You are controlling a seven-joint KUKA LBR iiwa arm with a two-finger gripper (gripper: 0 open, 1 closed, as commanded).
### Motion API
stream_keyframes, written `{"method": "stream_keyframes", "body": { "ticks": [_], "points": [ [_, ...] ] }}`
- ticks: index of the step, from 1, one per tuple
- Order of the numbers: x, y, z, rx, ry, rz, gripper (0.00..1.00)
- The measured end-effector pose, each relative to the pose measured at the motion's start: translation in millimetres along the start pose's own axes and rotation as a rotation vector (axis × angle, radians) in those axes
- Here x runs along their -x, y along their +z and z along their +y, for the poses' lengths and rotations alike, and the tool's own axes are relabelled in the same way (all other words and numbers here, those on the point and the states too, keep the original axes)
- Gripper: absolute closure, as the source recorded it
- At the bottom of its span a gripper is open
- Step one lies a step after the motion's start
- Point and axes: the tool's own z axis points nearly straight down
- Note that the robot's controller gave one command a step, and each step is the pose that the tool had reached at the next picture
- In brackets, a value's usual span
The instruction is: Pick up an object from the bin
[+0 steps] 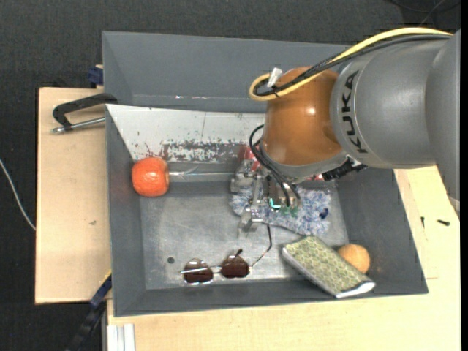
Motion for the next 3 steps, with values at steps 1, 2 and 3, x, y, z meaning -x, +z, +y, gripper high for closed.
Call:
{"method": "stream_keyframes", "body": {
  "ticks": [1,2,3],
  "points": [
    [2.8,-3.1,-0.7,0.001,-0.001,-0.008,0.0],
    [31.4,61.9,-39.2,0.002,-0.037,-0.016,1.0],
    [31.4,61.9,-39.2,0.002,-0.037,-0.016,1.0]
  ]
}}
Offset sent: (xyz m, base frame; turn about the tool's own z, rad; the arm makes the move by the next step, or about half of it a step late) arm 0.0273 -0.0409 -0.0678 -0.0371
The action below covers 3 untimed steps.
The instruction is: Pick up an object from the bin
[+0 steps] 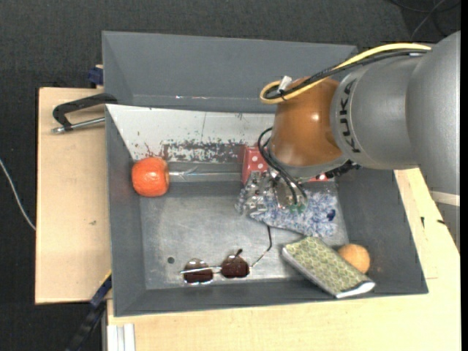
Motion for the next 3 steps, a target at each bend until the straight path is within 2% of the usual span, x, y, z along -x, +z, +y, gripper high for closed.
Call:
{"method": "stream_keyframes", "body": {
  "ticks": [1,2,3],
  "points": [
    [-48.1,-124.8,-18.6,-0.002,-0.083,0.004,1.0],
    [-48.2,-124.7,-18.5,-0.002,-0.083,0.005,1.0],
    [-54.9,-168.4,-16.1,-0.002,-0.015,0.009,1.0]
  ]
}}
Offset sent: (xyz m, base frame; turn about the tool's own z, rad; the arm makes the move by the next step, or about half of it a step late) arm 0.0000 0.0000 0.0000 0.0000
